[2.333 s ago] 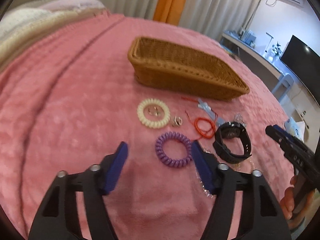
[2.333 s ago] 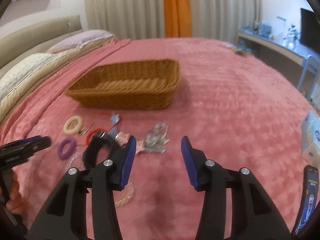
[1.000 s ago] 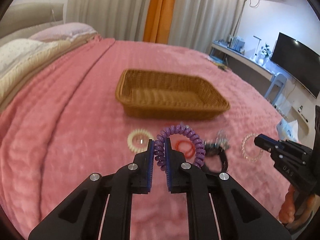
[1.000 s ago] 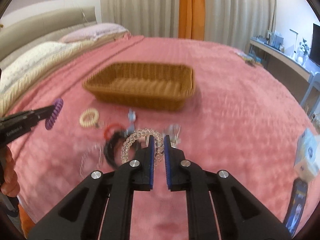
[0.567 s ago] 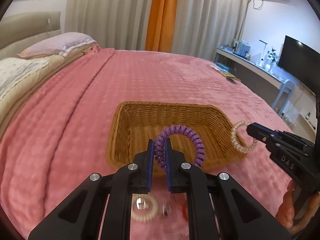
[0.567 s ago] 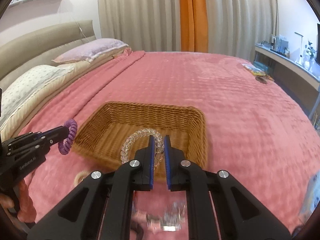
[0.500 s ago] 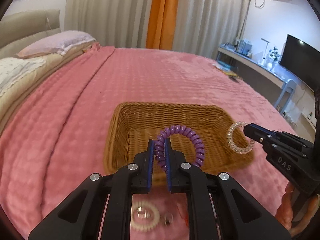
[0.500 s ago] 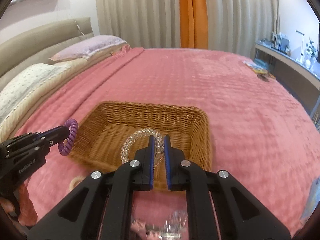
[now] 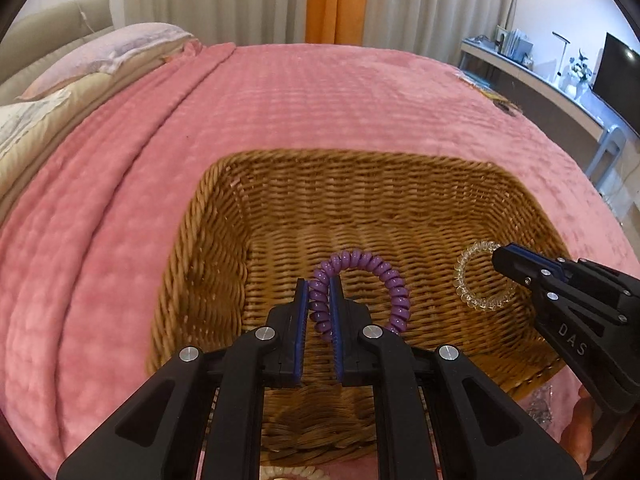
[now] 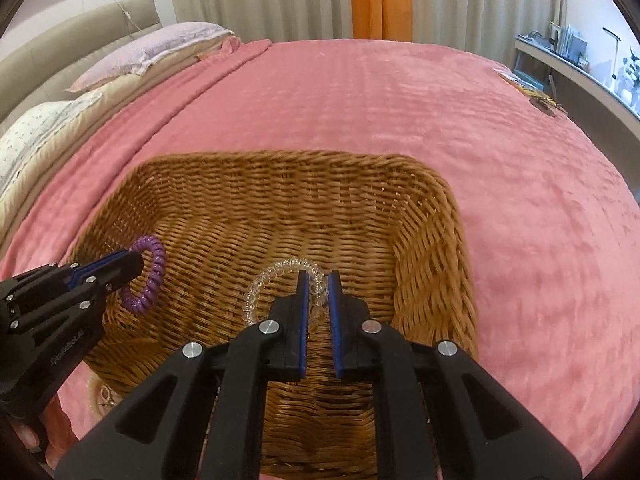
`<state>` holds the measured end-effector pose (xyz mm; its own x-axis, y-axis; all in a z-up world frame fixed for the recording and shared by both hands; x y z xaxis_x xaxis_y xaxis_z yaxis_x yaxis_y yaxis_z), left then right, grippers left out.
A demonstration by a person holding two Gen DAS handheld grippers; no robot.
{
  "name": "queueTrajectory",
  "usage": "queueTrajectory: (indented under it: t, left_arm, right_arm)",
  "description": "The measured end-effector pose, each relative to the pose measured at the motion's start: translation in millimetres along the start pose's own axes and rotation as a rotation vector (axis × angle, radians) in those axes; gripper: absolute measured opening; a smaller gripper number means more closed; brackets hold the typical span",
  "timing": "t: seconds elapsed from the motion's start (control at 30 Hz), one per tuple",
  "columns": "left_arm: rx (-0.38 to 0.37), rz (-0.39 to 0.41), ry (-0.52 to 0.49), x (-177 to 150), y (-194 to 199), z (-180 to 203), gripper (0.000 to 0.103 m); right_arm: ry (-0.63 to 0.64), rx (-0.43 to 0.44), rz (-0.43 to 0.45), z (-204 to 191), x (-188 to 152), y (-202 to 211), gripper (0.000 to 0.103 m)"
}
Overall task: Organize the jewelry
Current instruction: 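Carry both items into the wicker basket and open both tools, then grasp the black watch with the right tool while the left tool grasps the clear bracelet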
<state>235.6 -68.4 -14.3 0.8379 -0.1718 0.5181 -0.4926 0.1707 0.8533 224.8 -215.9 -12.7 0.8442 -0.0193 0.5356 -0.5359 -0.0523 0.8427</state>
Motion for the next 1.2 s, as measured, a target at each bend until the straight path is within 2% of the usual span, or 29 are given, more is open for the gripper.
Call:
queueTrajectory:
  t: [0.07, 0.1, 0.2, 0.37, 0.4, 0.47, 0.53, 0.73, 0.87, 1.0, 1.13, 1.2]
  left_arm:
    - [-0.003, -0.007, 0.006, -2, 0, -2, 0.013]
    - [-0.016, -0.001, 0.005, -4, 3, -3, 0.02]
    - [-0.038, 0.031, 0.014, -9, 17, -6, 0.029]
    - [-0.103, 0.11, 0.03, -26, 65, -12, 0.039]
    - [-0.118, 0.129, 0.033, -33, 79, -13, 0.04]
    - [-0.137, 0.156, 0.034, -44, 99, -13, 0.04]
    - [-0.147, 0.184, 0.03, -57, 120, -12, 0.044]
    - [-0.193, 0.223, 0.031, -106, 160, -10, 0.045]
    - [-0.198, 0.203, 0.028, -142, 161, -7, 0.045]
    - [-0.221, 0.126, 0.049, -171, 134, -8, 0.045]
    - [-0.225, 0.047, 0.059, -190, 105, -6, 0.043]
    - [-0.225, 0.017, 0.061, -195, 93, -5, 0.04]
  right_arm:
    - [-0.001, -0.003, -0.009, 0, 0, -2, 0.009]
    - [0.001, 0.002, -0.013, 0, -1, -2, 0.009]
    - [0.008, -0.004, 0.0, -1, -4, 7, 0.009]
    - [0.015, 0.024, 0.036, -3, -16, 41, 0.013]
    - [0.017, 0.029, 0.043, -4, -20, 48, 0.015]
    - [0.023, 0.044, 0.066, -7, -30, 66, 0.028]
    - [0.028, 0.058, 0.094, -9, -44, 88, 0.037]
    - [0.025, 0.109, 0.128, -13, -95, 128, 0.037]
    - [0.01, 0.133, 0.104, -12, -129, 127, 0.037]
    - [-0.005, 0.163, 0.03, -14, -162, 109, 0.037]
    - [-0.019, 0.168, -0.009, -17, -177, 96, 0.036]
    - [-0.022, 0.161, -0.016, -18, -178, 92, 0.033]
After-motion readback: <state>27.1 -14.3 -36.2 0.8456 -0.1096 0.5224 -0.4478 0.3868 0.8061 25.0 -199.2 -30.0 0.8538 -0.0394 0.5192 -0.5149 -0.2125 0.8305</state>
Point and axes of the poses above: each gripper's, at about its wrist camera, not at the fingertips, and y roughly against the way its jaws point, z to its right, x to its top, the point moved 1 cm from there along -y, roughly the way its jaws point, and after that the axes turned 9 degrees about -z, right-handed, at the moved point
